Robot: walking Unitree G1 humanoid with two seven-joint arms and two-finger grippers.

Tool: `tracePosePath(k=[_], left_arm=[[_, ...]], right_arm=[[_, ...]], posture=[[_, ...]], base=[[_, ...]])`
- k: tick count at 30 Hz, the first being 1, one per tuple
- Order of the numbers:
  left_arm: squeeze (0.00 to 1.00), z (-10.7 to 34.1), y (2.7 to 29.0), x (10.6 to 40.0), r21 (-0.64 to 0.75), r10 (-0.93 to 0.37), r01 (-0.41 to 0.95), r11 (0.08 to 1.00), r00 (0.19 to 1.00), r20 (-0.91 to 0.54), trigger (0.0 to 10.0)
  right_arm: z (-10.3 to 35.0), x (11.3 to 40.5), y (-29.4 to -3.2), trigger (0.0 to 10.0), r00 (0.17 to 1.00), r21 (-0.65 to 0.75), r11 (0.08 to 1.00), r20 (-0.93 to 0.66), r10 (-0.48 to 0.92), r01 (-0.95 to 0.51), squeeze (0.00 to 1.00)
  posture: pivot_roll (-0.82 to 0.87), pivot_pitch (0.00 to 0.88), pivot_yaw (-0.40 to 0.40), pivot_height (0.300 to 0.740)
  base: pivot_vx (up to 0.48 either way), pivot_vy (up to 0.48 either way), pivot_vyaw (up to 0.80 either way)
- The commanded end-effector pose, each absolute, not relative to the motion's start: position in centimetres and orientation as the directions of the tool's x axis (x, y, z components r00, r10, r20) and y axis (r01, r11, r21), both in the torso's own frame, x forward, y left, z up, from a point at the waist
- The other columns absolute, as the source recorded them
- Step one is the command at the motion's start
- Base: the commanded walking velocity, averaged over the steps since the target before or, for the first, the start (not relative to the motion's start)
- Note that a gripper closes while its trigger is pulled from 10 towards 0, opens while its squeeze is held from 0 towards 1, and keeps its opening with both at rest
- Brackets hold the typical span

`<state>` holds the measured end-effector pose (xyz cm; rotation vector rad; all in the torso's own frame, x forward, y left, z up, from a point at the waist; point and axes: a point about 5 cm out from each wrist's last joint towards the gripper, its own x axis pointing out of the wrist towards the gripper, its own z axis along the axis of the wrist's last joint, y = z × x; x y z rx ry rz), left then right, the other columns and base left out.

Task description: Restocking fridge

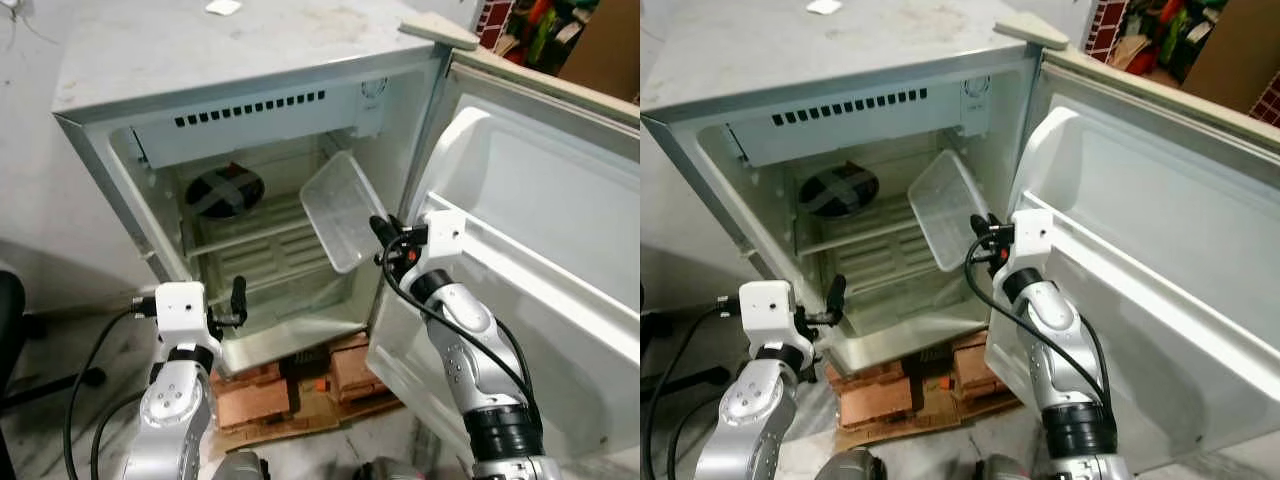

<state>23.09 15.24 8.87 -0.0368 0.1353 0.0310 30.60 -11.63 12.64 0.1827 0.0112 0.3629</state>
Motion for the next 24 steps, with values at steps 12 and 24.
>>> tracePosePath(k=[12,24], left_arm=[[0.0,8.68,16.12,22.98,-0.009,0.058,-0.06,0.998,0.988,-0.141,10.0],[0.0,8.66,16.04,23.02,-0.001,0.056,-0.056,0.998,0.988,-0.143,10.0]], right_arm=[[12.85,30.5,-10.66,10.0,0.923,0.181,0.906,0.035,0.383,-0.383,0.0],[12.91,30.59,-10.64,10.0,0.923,0.181,0.906,0.039,0.383,-0.383,0.0]], posture=[[0.11,0.091,-0.005,0.74],[0.11,0.087,-0.005,0.74]], base=[[0.0,0.36,0.0],[0.0,0.053,0.0]])
